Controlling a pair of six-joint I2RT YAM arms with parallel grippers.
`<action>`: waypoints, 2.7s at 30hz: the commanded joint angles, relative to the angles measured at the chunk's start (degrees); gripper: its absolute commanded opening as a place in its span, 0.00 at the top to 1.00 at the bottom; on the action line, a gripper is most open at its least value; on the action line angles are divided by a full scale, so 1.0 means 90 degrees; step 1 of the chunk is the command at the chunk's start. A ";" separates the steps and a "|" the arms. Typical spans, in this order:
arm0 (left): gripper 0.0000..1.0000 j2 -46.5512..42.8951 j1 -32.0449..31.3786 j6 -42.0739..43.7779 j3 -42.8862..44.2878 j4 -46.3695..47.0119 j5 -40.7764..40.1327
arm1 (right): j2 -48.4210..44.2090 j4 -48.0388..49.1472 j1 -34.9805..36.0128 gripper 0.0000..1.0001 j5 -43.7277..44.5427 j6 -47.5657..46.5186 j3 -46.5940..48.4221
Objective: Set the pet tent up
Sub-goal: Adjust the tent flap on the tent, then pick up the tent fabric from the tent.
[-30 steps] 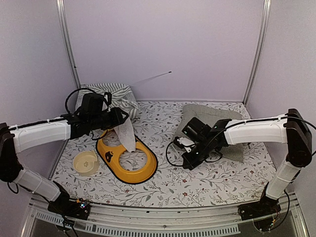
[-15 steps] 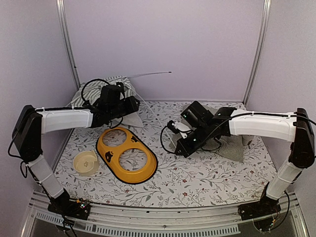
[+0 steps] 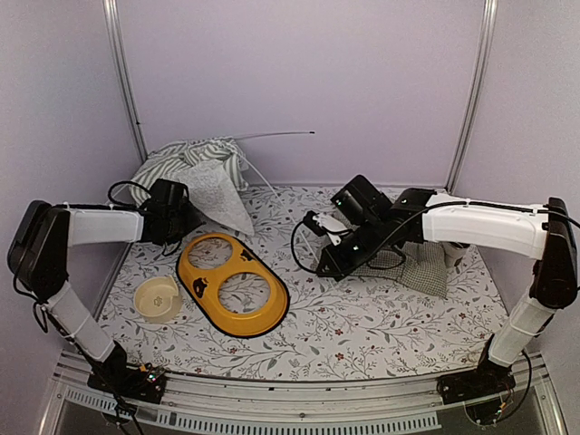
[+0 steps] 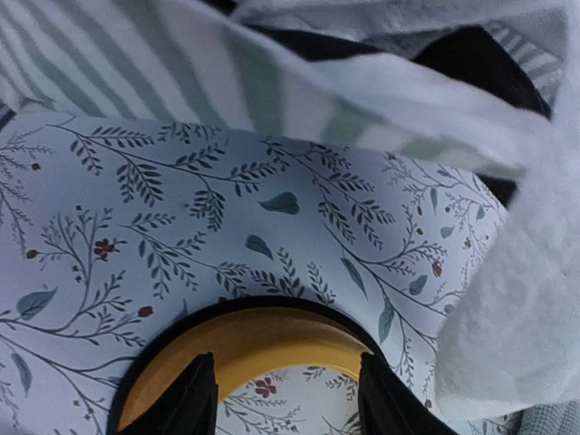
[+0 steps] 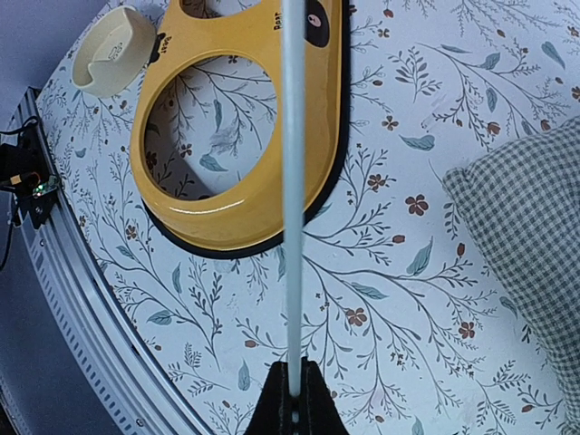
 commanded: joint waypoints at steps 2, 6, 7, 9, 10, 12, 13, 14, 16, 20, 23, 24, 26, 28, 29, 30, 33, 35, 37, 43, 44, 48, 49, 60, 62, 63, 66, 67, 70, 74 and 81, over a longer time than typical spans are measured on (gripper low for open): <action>0.46 -0.0618 0.0405 0.0428 -0.0559 0.1274 0.0968 | -0.0010 0.0540 -0.0025 1.00 -0.0034 -0.0141 0.0443; 0.37 -0.0642 0.0248 0.0574 -0.1035 0.2575 0.1766 | 0.0029 0.0510 -0.0024 1.00 -0.0037 -0.0169 0.0510; 0.35 -0.0611 0.0246 0.0524 -0.1197 0.2932 0.1944 | 0.0039 0.0504 -0.0027 1.00 -0.0037 -0.0170 0.0515; 0.31 -0.0469 0.0241 0.0385 -0.1417 0.3599 0.2342 | 0.0040 0.0496 -0.0029 1.00 -0.0028 -0.0187 0.0536; 0.29 -0.0352 0.0232 0.0332 -0.1451 0.3850 0.2492 | 0.0039 0.0493 -0.0025 1.00 -0.0017 -0.0198 0.0532; 0.23 -0.0049 0.0210 0.0293 -0.1359 0.4131 0.2731 | 0.0040 0.0476 -0.0028 1.00 -0.0010 -0.0200 0.0522; 0.20 0.0103 0.0204 0.0295 -0.1305 0.4322 0.2779 | 0.0040 0.0471 -0.0027 1.00 0.0000 -0.0200 0.0524; 0.16 0.0253 0.0189 0.0268 -0.1238 0.4485 0.2876 | 0.0048 0.0470 -0.0026 1.00 0.0000 -0.0200 0.0517; 0.12 0.0531 0.0177 0.0194 -0.1135 0.4856 0.3018 | 0.0057 0.0470 -0.0029 1.00 -0.0002 -0.0209 0.0519; 0.13 0.0979 0.0156 0.0031 -0.0968 0.5491 0.3218 | 0.0089 0.0470 -0.0023 1.00 -0.0009 -0.0210 0.0551; 0.29 0.1002 0.0085 -0.0024 -0.0958 0.5626 0.3275 | 0.0099 0.0476 -0.0023 1.00 0.0013 -0.0213 0.0573; 0.39 0.0956 0.0060 -0.0022 -0.0965 0.5556 0.3250 | 0.0104 0.0476 -0.0028 1.00 0.0029 -0.0211 0.0581; 0.67 0.0766 0.0023 -0.0030 -0.1096 0.5376 0.3150 | 0.0109 0.0470 -0.0029 1.00 0.0027 -0.0212 0.0579; 0.92 0.0408 0.0007 -0.0054 -0.1329 0.5048 0.2909 | 0.0114 0.0470 -0.0028 1.00 0.0017 -0.0219 0.0576; 1.00 0.0238 0.0007 -0.0067 -0.1451 0.4877 0.2778 | 0.0118 0.0480 -0.0027 1.00 0.0006 -0.0219 0.0579; 1.00 0.0016 0.0007 -0.0087 -0.1547 0.4622 0.2606 | 0.0123 0.0473 -0.0024 1.00 0.0011 -0.0211 0.0578; 1.00 -0.0666 0.0006 -0.0078 -0.1694 0.3431 0.1992 | 0.0125 0.0478 -0.0028 1.00 0.0021 -0.0214 0.0560; 1.00 -0.1083 0.0004 -0.0026 -0.1672 0.2470 0.1517 | 0.0119 0.0476 -0.0024 1.00 0.0020 -0.0217 0.0540; 1.00 -0.1405 0.0002 0.0110 -0.1549 0.1463 0.0935 | 0.0109 0.0479 -0.0029 1.00 0.0026 -0.0216 0.0521; 0.98 -0.1514 0.0252 0.0415 -0.1070 -0.0674 -0.0850 | 0.0109 0.0480 0.0001 1.00 -0.0254 -0.0296 0.0547; 0.94 -0.1430 0.0309 0.0416 -0.0994 -0.0820 -0.1089 | 0.0108 0.0471 0.0041 1.00 -0.0269 -0.0346 0.0560; 0.75 -0.1034 0.0543 0.0424 -0.0626 -0.0939 -0.1291 | 0.0151 0.0399 0.0137 1.00 -0.0365 -0.0479 0.0645; 0.72 -0.0989 0.0547 0.0403 -0.0534 -0.0954 -0.1297 | 0.0173 0.0369 0.0155 1.00 -0.0368 -0.0506 0.0680; 0.58 -0.2393 -0.0047 0.0745 -0.1138 0.0119 -0.0756 | 0.0379 0.0083 0.0179 1.00 -0.0370 -0.0617 0.0995; 0.58 -0.2745 -0.0325 0.0919 -0.1371 0.0520 -0.0670 | 0.0418 0.0041 0.0178 1.00 -0.0369 -0.0629 0.1074; 0.58 -0.2910 -0.0494 0.1050 -0.1522 0.0731 -0.0679 | 0.0433 0.0024 0.0183 1.00 -0.0369 -0.0630 0.1121; 0.59 -0.3204 -0.0954 0.1584 -0.1903 0.1702 -0.0611 | 0.0478 -0.0042 0.0185 1.00 -0.0383 -0.0630 0.1239; 0.59 -0.3220 -0.1123 0.1756 -0.2000 0.2047 -0.0608 | 0.0488 -0.0056 0.0188 1.00 -0.0395 -0.0630 0.1274; 0.57 -0.3004 -0.1536 0.2366 -0.2134 0.3061 -0.0574 | 0.0506 -0.0112 0.0194 1.00 -0.0398 -0.0637 0.1349; 0.50 -0.2108 -0.1877 0.3172 -0.1937 0.4367 -0.0593 | 0.0526 -0.0171 0.0212 1.00 -0.0356 -0.0639 0.1428; 0.39 -0.0269 -0.1996 0.4706 -0.1526 0.6693 -0.1344 | 0.0526 -0.0256 0.0248 1.00 -0.0331 -0.0611 0.1634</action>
